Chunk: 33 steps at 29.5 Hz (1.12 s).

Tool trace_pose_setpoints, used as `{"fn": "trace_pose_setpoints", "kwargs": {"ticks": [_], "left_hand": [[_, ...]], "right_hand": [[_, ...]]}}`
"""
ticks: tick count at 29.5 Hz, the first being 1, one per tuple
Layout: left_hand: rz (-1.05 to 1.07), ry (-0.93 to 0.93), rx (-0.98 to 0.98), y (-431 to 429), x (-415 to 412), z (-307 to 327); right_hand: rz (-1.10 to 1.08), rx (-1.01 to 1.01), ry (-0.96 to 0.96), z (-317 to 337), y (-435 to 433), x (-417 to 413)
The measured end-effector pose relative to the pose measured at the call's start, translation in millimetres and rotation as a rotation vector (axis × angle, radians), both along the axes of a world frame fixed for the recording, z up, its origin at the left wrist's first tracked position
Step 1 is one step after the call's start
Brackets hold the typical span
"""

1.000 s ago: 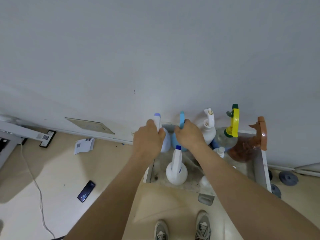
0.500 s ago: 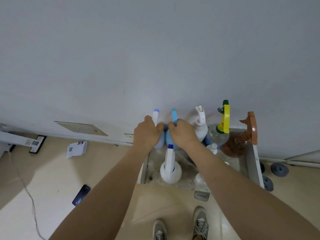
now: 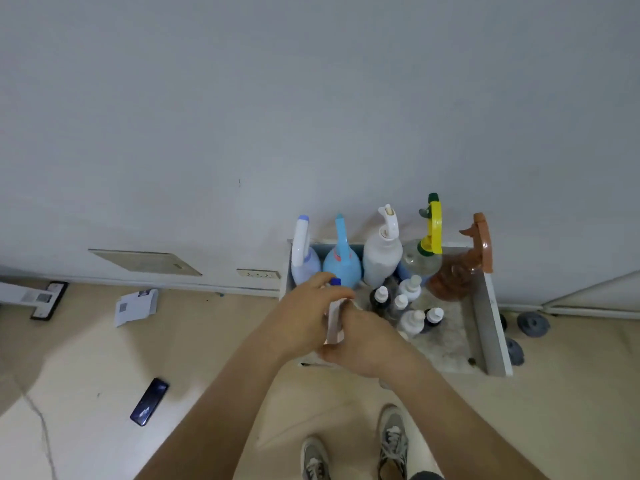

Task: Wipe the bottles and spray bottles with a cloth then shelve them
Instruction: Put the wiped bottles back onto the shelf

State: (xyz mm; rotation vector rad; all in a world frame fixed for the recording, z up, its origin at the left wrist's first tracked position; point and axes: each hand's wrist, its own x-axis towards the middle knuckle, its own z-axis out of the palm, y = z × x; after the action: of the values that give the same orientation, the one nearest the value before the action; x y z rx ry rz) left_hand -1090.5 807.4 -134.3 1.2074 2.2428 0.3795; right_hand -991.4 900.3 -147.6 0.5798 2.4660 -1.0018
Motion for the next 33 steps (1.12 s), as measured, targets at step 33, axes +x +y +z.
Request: {"fn": "trace_pose_setpoints", "kwargs": {"ticks": [33], "left_hand": [[0.327,0.410,-0.032,-59,-31,-6]], "right_hand": [[-0.267,0.229,0.322,-3,42,18]]}}
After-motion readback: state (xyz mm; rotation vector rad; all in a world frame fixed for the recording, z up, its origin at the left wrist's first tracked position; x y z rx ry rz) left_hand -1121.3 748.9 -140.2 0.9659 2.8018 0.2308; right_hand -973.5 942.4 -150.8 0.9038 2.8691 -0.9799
